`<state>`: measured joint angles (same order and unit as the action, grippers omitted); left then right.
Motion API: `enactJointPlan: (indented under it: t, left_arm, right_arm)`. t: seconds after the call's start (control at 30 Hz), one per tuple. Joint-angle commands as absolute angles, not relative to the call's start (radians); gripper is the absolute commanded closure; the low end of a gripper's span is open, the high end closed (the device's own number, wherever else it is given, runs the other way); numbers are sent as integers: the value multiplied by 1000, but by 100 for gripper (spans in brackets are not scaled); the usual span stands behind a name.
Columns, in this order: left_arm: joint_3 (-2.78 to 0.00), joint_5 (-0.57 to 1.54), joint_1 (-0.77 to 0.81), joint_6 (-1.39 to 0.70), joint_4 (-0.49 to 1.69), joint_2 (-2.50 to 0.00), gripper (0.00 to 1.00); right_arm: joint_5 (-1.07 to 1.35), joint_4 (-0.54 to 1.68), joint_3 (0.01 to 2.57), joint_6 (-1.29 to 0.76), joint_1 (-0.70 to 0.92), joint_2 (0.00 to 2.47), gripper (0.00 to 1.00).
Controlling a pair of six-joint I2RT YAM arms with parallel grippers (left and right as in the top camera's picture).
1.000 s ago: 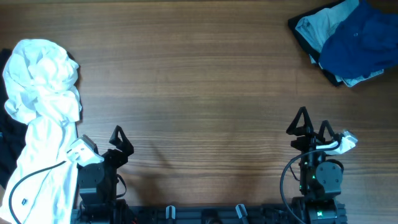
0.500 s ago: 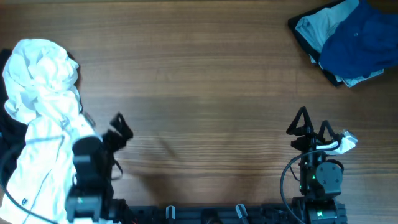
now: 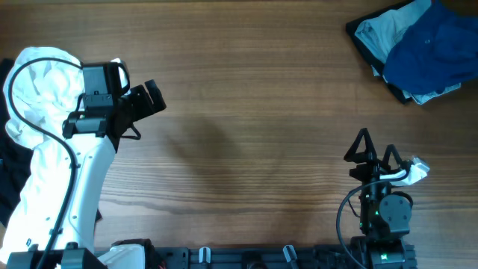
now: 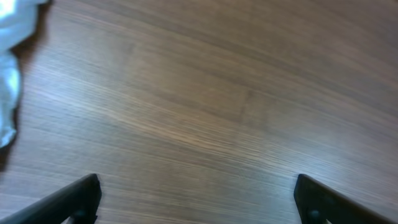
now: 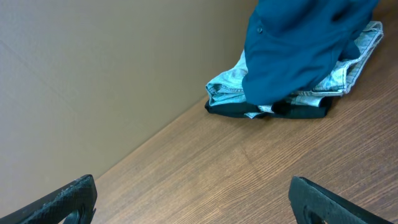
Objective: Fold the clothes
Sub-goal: 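Lower the left gripper onto the white T-shirt and grasp it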
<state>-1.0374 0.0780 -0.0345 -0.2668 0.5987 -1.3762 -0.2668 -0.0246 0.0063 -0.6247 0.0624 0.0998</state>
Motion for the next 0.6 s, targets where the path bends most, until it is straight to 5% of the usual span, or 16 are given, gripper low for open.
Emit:
enactJointPlan:
  t: [0.0, 0.03, 0.13, 0.17, 0.33, 0.57]
  left_arm:
    - [-1063, 116, -30, -238, 577, -1373, 21]
    - [-1063, 80, -31, -239, 582, -1373, 0]
    - [-1063, 30, -70, -264, 583, -1377, 11]
    - [-1065, 43, -102, -292, 577, -1383, 0]
    - [-1158, 156, -276, -291, 689, -1467, 22]
    - [-1260, 121, -428, -313, 803, -1555, 23]
  right_arm:
    - [-270, -30, 5, -632, 64, 93, 0]
    - [-270, -30, 5, -632, 64, 93, 0]
    - [-270, -30, 5, -632, 64, 93, 0]
    - [-270, -30, 5, -632, 64, 93, 0]
    - [-270, -30, 5, -632, 64, 93, 0]
    - [-270, -30, 5, -632, 64, 93, 0]
